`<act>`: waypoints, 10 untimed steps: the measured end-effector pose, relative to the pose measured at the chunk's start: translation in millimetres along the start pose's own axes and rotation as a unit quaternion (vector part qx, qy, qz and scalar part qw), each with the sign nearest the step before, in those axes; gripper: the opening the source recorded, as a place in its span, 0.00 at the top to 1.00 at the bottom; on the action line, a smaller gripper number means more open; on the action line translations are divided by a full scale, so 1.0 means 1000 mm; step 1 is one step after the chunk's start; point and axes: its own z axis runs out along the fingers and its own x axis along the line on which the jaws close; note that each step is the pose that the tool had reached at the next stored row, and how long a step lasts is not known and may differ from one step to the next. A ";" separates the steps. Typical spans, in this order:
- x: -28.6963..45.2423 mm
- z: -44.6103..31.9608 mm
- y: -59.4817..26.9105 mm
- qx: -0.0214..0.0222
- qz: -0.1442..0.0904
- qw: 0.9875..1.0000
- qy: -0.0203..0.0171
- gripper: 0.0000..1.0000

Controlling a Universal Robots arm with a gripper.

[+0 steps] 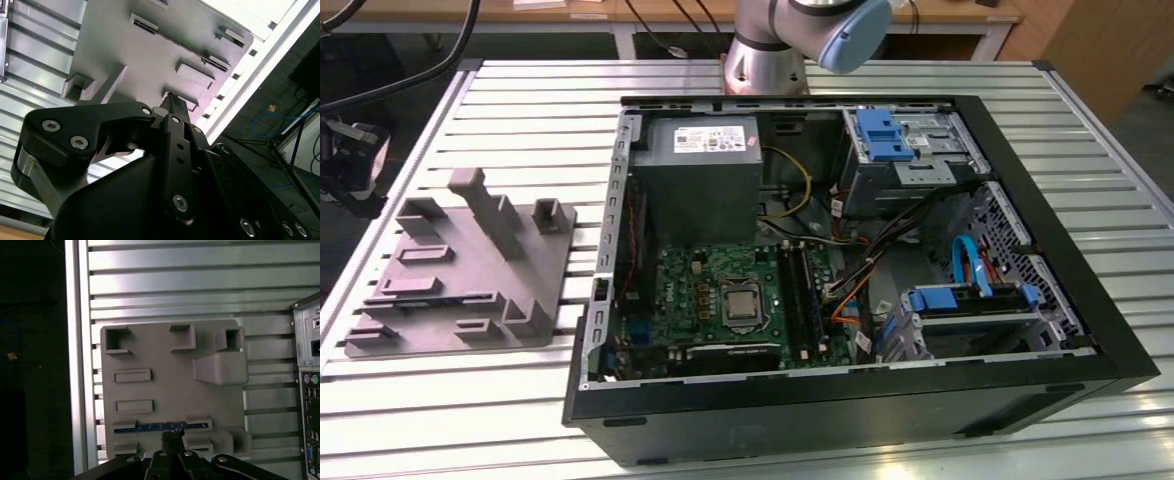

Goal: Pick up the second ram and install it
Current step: 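Reach for the second ram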

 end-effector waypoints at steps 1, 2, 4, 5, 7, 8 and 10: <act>0.0008 0.0005 -0.0003 0.000 0.000 1.000 0.000 0.90; 0.0016 0.0010 -0.0007 0.000 0.000 1.000 0.000 0.90; 0.0031 0.0019 -0.0012 0.000 0.000 1.000 0.000 0.90; 0.0037 0.0023 -0.0015 0.000 0.000 1.000 0.000 0.90; 0.0050 0.0031 -0.0021 0.000 0.000 1.000 0.000 0.90; 0.0057 0.0036 -0.0024 0.000 0.000 1.000 0.000 0.90; 0.0070 0.0045 -0.0030 0.000 0.000 1.000 0.000 0.90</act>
